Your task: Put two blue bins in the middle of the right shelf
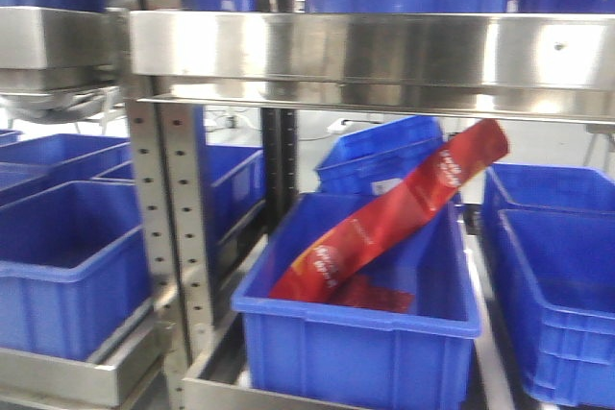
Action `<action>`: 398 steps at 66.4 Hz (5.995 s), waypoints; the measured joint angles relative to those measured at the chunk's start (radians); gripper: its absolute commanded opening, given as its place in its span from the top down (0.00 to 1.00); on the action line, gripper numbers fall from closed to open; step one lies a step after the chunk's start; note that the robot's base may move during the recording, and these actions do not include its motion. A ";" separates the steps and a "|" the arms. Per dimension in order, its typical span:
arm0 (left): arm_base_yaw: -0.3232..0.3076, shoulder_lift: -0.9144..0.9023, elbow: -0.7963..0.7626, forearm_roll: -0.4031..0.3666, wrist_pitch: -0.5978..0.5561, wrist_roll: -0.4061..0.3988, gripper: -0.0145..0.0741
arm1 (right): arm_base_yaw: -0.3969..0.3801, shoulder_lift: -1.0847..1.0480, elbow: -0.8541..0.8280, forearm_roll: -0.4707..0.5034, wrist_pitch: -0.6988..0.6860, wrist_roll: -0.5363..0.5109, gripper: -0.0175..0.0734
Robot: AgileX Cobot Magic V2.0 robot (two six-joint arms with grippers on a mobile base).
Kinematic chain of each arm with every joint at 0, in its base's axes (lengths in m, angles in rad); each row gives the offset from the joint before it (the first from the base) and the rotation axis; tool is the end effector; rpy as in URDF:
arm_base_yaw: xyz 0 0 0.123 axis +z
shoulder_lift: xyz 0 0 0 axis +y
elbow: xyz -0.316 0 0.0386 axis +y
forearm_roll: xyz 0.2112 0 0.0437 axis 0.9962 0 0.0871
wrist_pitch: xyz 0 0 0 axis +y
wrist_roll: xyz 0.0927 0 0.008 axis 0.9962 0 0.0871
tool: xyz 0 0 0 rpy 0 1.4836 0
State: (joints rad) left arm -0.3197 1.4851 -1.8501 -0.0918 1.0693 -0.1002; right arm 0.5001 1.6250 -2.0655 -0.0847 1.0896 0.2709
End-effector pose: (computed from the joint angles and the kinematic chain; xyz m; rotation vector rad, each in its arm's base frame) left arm 0.2528 -0.0916 0.5037 0.2388 2.1925 -0.3489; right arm 0.2724 0.1409 0.5166 -0.2434 2.1359 0.3499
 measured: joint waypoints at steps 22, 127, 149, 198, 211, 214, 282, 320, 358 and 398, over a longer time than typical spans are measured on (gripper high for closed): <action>0.000 0.000 0.000 0.000 0.000 0.000 0.96 | 0.000 0.000 0.000 0.000 0.000 0.000 0.98; 0.000 0.000 0.000 0.000 0.000 0.000 0.96 | 0.000 0.000 0.000 0.000 0.000 0.000 0.98; 0.000 0.000 0.000 0.000 0.000 0.000 0.96 | 0.000 0.000 0.000 0.000 0.000 0.000 0.98; 0.000 0.000 0.000 0.000 0.000 0.000 0.96 | 0.000 0.000 0.000 0.000 0.000 0.000 0.98; 0.000 0.000 0.000 0.000 0.000 0.000 0.96 | 0.000 0.000 0.000 0.000 -0.005 0.000 0.98; 0.000 0.000 0.000 0.000 0.000 0.000 0.96 | 0.000 0.000 0.000 0.000 -0.006 0.000 0.98; 0.000 0.068 0.155 0.167 0.209 -0.007 0.96 | 0.002 0.221 0.021 0.169 0.209 -0.038 0.98; -0.008 0.116 0.190 0.130 0.169 0.031 0.44 | 0.006 0.272 0.023 0.178 0.155 -0.035 0.20; -0.011 -0.081 0.188 0.162 0.149 0.046 0.28 | 0.012 0.059 0.023 0.023 0.142 -0.032 0.47; -0.011 -0.489 0.506 0.216 -0.143 0.048 0.96 | 0.012 -0.254 0.455 -0.126 -0.032 -0.029 0.99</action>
State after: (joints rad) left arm -0.3307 0.9956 -1.3439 0.1245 0.9266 -0.0519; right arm 0.5125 1.3714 -1.6106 -0.2105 1.0578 0.2419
